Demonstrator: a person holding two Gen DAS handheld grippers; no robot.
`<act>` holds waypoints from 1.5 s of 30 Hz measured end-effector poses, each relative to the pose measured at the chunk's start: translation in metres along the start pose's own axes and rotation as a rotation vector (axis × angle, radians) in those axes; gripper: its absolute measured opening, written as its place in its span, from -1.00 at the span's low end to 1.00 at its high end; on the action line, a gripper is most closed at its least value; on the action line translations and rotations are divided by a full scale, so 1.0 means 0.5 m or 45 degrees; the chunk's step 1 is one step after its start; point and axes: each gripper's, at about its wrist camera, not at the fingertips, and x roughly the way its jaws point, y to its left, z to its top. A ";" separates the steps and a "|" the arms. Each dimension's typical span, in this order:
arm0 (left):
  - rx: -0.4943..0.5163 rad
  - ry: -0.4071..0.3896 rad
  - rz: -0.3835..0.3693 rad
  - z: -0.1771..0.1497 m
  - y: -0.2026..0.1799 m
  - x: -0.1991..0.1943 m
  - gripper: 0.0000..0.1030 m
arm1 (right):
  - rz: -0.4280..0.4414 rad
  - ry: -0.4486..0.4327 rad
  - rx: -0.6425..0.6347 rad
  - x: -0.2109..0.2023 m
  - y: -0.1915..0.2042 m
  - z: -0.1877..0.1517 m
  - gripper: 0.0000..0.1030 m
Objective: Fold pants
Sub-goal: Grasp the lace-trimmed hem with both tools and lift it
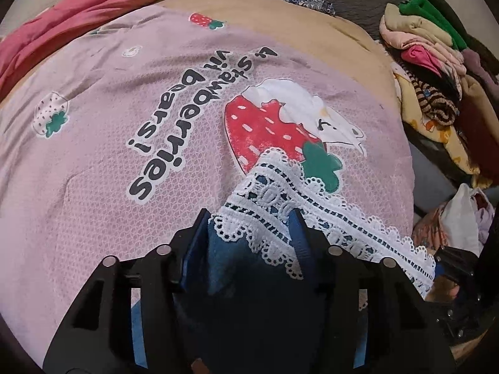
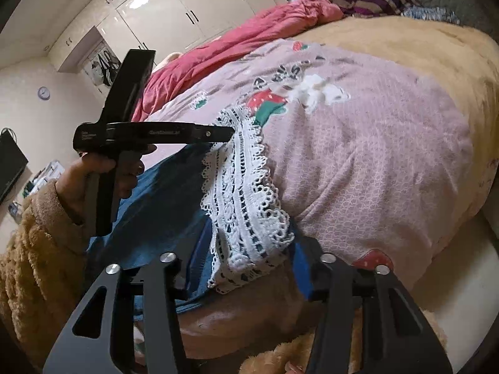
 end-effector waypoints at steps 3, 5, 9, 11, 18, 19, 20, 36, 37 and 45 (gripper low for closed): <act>0.022 0.002 0.000 -0.002 -0.007 -0.005 -0.26 | 0.020 0.008 -0.031 0.006 0.010 0.001 -0.21; 0.014 -0.002 0.004 -0.002 -0.006 -0.003 -0.24 | 0.023 0.043 -0.006 0.023 0.006 -0.002 -0.21; 0.041 -0.014 0.022 -0.007 -0.009 0.007 -0.18 | 0.047 0.056 0.036 0.037 -0.003 -0.003 -0.20; 0.049 -0.020 0.029 -0.009 -0.010 0.009 -0.20 | 0.051 0.054 0.040 0.035 -0.004 -0.002 -0.20; 0.011 -0.083 0.020 -0.020 -0.001 -0.024 -0.77 | 0.071 0.021 -0.016 0.019 0.021 0.000 -0.44; 0.004 -0.096 0.004 -0.024 0.002 -0.032 -0.79 | 0.077 0.012 -0.029 0.015 0.030 0.001 -0.44; -0.014 -0.118 -0.044 -0.030 0.008 -0.047 -0.82 | 0.084 0.002 -0.044 0.011 0.040 0.002 -0.44; -0.246 -0.345 -0.131 -0.188 0.114 -0.258 -0.82 | 0.234 0.017 -0.371 -0.008 0.275 -0.011 -0.45; -0.264 -0.353 -0.128 -0.200 0.124 -0.267 -0.82 | 0.245 0.029 -0.397 -0.002 0.293 -0.016 -0.45; -0.445 -0.317 0.000 -0.305 0.201 -0.291 -0.53 | 0.206 0.204 -0.668 0.089 0.422 -0.101 -0.45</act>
